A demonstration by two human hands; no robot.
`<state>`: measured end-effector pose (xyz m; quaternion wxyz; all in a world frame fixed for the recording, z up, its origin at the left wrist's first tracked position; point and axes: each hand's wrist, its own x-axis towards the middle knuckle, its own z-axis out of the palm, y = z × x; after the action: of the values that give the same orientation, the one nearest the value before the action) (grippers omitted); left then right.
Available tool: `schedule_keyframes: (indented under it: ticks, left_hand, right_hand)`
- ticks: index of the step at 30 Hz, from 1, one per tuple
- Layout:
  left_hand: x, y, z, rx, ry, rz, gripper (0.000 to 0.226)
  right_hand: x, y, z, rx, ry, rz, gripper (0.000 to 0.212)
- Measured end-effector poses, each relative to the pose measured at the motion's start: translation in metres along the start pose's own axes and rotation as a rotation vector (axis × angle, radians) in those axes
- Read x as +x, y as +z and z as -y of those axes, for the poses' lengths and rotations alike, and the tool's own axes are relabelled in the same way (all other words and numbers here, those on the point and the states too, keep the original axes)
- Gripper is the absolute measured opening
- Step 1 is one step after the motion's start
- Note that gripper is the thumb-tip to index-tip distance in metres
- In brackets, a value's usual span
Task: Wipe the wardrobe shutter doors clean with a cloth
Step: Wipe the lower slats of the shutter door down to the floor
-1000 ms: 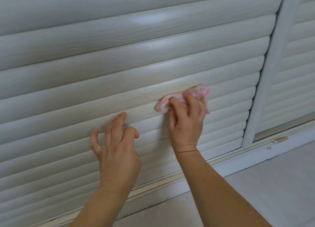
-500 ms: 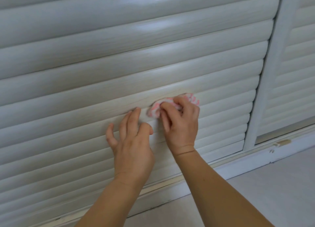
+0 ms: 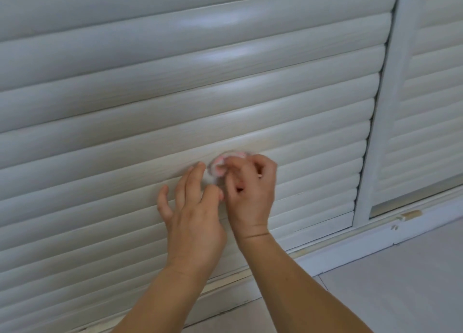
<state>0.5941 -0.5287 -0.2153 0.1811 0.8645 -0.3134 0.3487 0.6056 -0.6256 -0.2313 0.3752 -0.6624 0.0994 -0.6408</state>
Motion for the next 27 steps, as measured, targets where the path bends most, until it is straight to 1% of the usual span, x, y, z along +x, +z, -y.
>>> schedule_keyframes:
  ticks: [1,3,5,7,10,14,17,19,21,23,25,27]
  left_hand:
    - [0.0,0.0,0.0,-0.003,-0.013,-0.004,0.045]
    - [0.001,0.0,0.002,-0.001,-0.039,-0.004,0.05]
    - [0.001,0.0,0.004,0.012,-0.032,0.0,0.047]
    - [0.002,0.001,0.003,0.0,-0.003,-0.009,0.04]
    - [0.005,0.002,-0.002,-0.027,0.047,-0.027,0.041]
    - [0.008,0.005,-0.009,-0.043,0.07,-0.021,0.042]
    - [0.009,0.007,-0.01,-0.043,0.079,0.003,0.042]
    - [0.009,0.01,-0.01,-0.046,0.087,0.015,0.043]
    - [0.008,0.012,-0.013,-0.051,0.094,0.037,0.046]
    - [0.008,0.013,-0.015,-0.06,0.085,0.064,0.049]
    - [0.008,0.013,-0.018,-0.067,0.082,0.083,0.052]
    - [0.009,0.012,-0.021,-0.068,0.082,0.093,0.052]
  right_hand:
    - [-0.004,0.003,0.003,-0.011,-0.047,0.051,0.018]
    - [-0.004,0.004,0.003,-0.082,-0.146,0.082,0.022]
    - [0.004,0.0,0.0,-0.136,-0.198,0.096,0.026]
    - [0.014,-0.005,-0.007,-0.15,-0.205,0.095,0.028]
    - [0.023,-0.011,-0.018,-0.15,-0.158,0.031,0.024]
    - [0.03,-0.018,-0.029,-0.115,-0.099,-0.028,0.021]
    - [0.041,-0.027,-0.036,-0.077,-0.003,-0.092,0.02]
    - [0.051,-0.034,-0.038,-0.044,0.124,-0.179,0.019]
    - [0.063,-0.041,-0.048,0.007,0.267,-0.251,0.014]
    - [0.076,-0.051,-0.057,-0.022,0.379,-0.235,0.012]
    - [0.088,-0.06,-0.058,0.02,0.493,-0.279,0.016]
    - [0.095,-0.064,-0.05,0.094,0.501,-0.399,0.019]
